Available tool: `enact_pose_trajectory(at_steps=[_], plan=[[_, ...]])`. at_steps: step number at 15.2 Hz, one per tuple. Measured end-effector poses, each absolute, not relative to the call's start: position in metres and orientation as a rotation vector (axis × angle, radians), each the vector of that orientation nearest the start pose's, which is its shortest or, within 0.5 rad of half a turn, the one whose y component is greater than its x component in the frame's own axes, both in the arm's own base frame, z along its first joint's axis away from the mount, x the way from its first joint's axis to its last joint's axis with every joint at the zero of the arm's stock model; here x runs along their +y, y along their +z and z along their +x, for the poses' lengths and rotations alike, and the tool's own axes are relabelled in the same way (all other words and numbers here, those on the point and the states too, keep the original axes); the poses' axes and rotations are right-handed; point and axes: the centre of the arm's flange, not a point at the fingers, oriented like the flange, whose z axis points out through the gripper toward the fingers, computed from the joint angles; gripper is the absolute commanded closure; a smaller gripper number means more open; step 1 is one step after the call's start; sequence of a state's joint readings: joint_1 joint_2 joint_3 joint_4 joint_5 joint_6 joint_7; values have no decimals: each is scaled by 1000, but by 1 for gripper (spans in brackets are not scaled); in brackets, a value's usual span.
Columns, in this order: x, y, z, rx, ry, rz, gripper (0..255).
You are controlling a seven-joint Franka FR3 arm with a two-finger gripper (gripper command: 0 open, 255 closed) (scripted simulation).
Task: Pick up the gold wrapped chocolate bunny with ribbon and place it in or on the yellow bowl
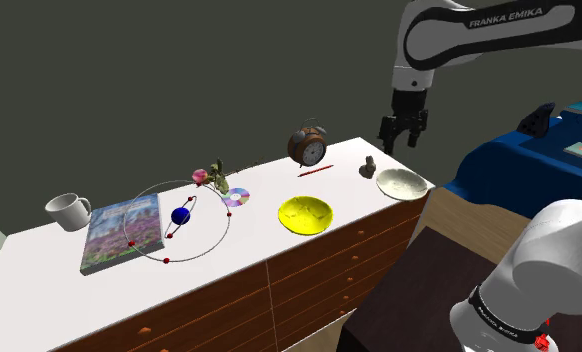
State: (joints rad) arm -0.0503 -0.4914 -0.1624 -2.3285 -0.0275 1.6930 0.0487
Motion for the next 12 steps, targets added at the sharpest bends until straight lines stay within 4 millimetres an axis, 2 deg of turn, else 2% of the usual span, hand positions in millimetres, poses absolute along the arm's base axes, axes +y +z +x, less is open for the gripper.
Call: enact_pose_trajectory(at_steps=[5,12], plan=[[-125,474,417,391,233,-3053,0],[-183,421,475,442,246,-3054,0]])
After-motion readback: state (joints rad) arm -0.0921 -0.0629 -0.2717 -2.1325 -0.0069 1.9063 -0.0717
